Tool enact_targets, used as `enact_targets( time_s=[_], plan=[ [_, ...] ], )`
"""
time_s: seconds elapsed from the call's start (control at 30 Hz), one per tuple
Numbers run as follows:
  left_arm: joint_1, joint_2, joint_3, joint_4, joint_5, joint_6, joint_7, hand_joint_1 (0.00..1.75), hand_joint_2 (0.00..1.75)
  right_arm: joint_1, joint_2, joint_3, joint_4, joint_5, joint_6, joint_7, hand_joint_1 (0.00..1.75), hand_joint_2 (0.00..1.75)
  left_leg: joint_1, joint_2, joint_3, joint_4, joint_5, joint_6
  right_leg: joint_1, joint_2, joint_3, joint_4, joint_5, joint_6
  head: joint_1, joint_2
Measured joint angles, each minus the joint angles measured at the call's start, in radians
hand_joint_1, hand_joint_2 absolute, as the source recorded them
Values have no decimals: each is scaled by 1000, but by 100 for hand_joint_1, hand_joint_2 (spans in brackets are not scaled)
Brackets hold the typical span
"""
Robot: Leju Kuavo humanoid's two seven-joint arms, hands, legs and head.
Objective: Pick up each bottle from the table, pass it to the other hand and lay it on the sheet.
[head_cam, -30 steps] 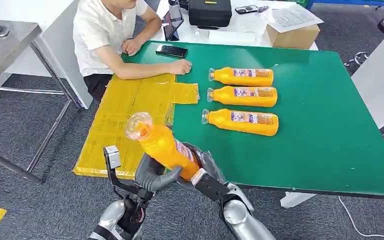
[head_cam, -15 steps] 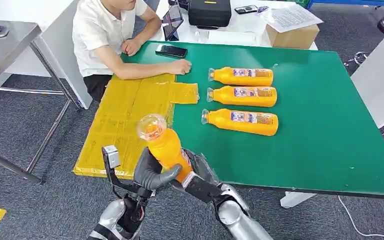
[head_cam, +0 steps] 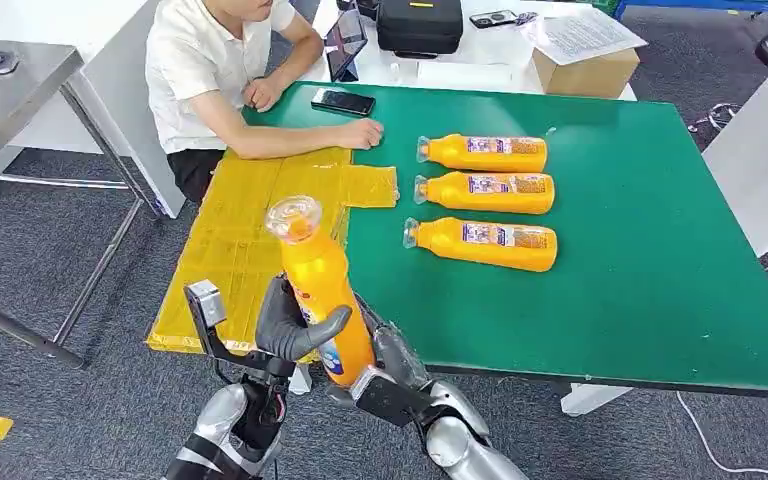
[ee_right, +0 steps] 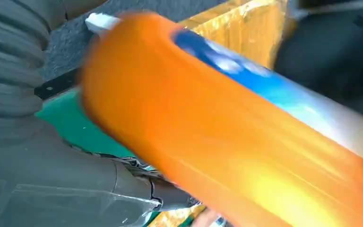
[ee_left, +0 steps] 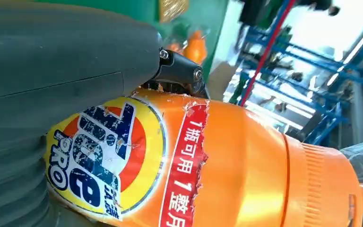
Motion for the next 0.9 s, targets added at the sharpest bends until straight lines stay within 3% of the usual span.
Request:
enact_targets(
  time_s=[0.13, 0.3, 0.4, 0.5, 0.57, 0.7, 0.9],
  plan=[
    [-7, -1, 14, -27, -52, 64, -13, 175, 175, 33, 2, -2, -2, 29, -127, -6, 0, 175, 0, 0, 0, 0, 0, 0, 0, 0, 0, 0, 0, 0, 0, 0],
    [-44, 27, 34, -31, -387, 370, -73, 175, 175, 118, 1, -65, -47, 92, -384, -31, 0, 175, 0, 0, -1, 0, 0, 0, 0, 0, -1, 0, 0, 0, -1, 0],
    [-71, 56, 43, -5, -627, 515, -75, 175, 175, 198, 57, -240, -175, 251, -494, -106, 0, 175, 0, -1, -1, 0, 0, 0, 0, -1, -1, 0, 0, 0, -1, 0],
    [-123, 87, 47, 45, -969, 660, -11, 175, 175, 243, 122, -441, -386, 299, -505, -113, 0, 175, 0, -2, -1, 0, 1, 1, 0, -3, -1, 0, 0, 0, 0, 0],
    [-179, 107, 46, 105, -1152, 653, 72, 175, 175, 255, 147, -536, -507, 309, -510, -114, 0, 175, 0, -4, -1, 0, 2, 1, 0, -4, 0, 0, 0, 0, 0, 0],
    [-237, 129, 43, 183, -1242, 630, 124, 175, 175, 275, 185, -633, -649, 311, -512, -116, 0, 175, -1, -1, -1, 0, 2, 1, -1, -3, -1, 0, 1, 0, 0, 0],
    [-371, 140, 25, 423, -1331, 365, 174, 175, 175, 276, 199, -638, -697, 257, -511, -116, 0, 175, 0, -1, -1, 0, 3, 0, 0, -3, 0, 1, 1, 0, 0, 0]
  ],
)
